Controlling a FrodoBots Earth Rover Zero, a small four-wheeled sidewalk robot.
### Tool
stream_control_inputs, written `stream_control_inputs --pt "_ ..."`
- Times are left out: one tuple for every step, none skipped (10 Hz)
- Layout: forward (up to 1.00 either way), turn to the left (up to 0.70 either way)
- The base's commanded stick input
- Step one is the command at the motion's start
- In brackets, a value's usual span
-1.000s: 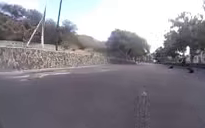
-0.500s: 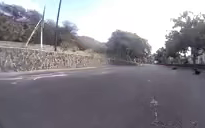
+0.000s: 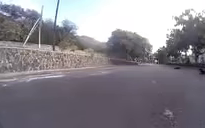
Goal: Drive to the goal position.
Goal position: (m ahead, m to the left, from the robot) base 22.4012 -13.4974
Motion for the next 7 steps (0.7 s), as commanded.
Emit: stream_control_inputs --pt "0.7 0.0" --pt "0.7 0.0" --pt "0.7 0.0" --pt "0.7 0.0" --pt "0.7 0.0" --pt "0.7 0.0" --pt "0.7 0.0"
